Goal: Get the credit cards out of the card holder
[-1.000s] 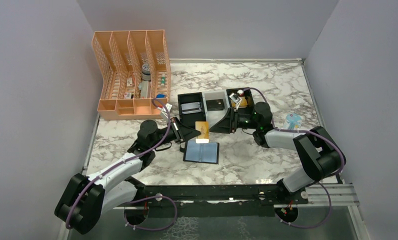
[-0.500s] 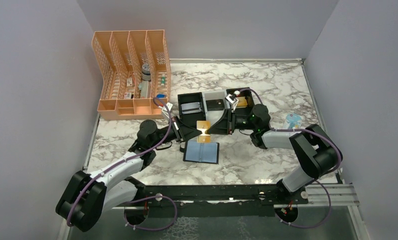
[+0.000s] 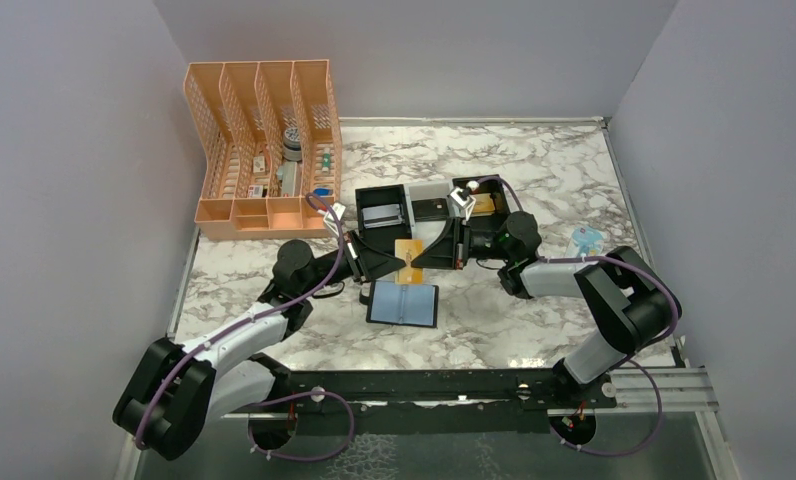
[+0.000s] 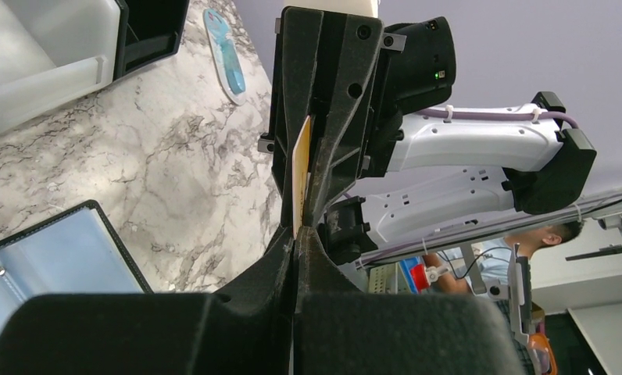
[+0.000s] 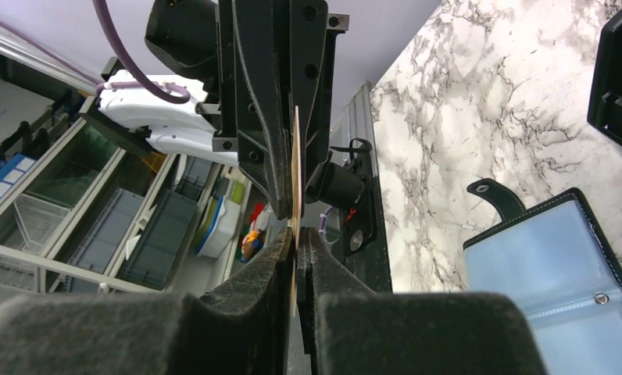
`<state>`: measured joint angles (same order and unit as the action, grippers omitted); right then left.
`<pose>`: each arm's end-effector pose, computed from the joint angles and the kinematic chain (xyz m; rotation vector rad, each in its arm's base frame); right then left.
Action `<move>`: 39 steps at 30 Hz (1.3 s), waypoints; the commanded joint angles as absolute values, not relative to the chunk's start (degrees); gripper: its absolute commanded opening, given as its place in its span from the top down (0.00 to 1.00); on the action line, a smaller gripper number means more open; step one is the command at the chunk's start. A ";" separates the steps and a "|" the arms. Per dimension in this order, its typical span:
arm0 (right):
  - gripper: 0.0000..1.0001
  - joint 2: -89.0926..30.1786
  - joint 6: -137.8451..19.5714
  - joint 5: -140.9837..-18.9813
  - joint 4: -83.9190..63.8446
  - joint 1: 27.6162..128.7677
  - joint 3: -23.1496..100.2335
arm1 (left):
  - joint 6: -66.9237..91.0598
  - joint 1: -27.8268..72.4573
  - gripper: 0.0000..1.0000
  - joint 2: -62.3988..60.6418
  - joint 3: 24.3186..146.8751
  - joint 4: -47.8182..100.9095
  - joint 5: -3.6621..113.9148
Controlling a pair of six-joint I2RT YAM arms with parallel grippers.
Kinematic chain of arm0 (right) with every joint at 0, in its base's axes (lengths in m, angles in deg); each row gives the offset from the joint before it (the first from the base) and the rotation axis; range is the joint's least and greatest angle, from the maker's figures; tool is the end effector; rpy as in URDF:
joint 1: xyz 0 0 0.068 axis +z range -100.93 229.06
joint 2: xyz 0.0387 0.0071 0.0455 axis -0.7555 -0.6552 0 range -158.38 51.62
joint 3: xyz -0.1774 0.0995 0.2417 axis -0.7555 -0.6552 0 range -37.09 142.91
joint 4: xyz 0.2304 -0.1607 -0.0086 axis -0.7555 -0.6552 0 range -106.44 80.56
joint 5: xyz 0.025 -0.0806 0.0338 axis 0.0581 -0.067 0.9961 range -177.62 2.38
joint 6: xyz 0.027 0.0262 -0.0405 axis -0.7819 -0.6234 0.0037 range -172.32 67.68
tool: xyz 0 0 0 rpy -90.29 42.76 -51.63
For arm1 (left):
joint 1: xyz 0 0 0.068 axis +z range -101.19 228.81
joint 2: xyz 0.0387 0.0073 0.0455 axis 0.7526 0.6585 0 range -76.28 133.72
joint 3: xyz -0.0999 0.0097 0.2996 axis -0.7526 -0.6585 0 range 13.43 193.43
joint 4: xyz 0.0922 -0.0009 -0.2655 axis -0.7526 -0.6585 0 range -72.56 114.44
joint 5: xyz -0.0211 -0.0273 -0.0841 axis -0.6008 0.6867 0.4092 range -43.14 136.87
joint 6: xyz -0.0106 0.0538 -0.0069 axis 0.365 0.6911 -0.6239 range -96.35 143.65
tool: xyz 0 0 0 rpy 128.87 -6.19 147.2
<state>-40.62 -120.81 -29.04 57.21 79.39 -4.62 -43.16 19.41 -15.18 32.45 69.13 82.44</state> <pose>0.2519 0.1844 0.2333 -0.4436 1.8851 1.9990 0.1749 -0.1236 0.2547 -0.0044 1.8396 -1.7322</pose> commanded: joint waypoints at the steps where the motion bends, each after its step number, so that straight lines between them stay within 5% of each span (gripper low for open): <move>1: 0.90 -41.21 -121.77 -28.31 61.11 79.83 -4.82 | -43.34 19.46 1.00 -14.40 32.41 72.12 84.51; 8: 0.87 -41.19 -122.51 -28.21 61.00 79.83 -4.39 | -43.45 19.13 1.00 -14.10 32.32 72.64 86.01; 19: 0.99 -39.42 -119.36 -29.83 57.37 79.83 -4.22 | -42.27 18.97 1.00 -14.55 31.90 73.58 86.13; 29: 0.99 -24.91 -95.91 -48.62 21.86 79.74 -1.31 | -44.09 18.96 0.02 -18.16 28.20 72.21 80.00; 39: 0.99 -11.56 -79.00 -74.74 2.88 79.73 0.64 | -38.69 19.02 0.01 -20.12 29.86 61.79 77.02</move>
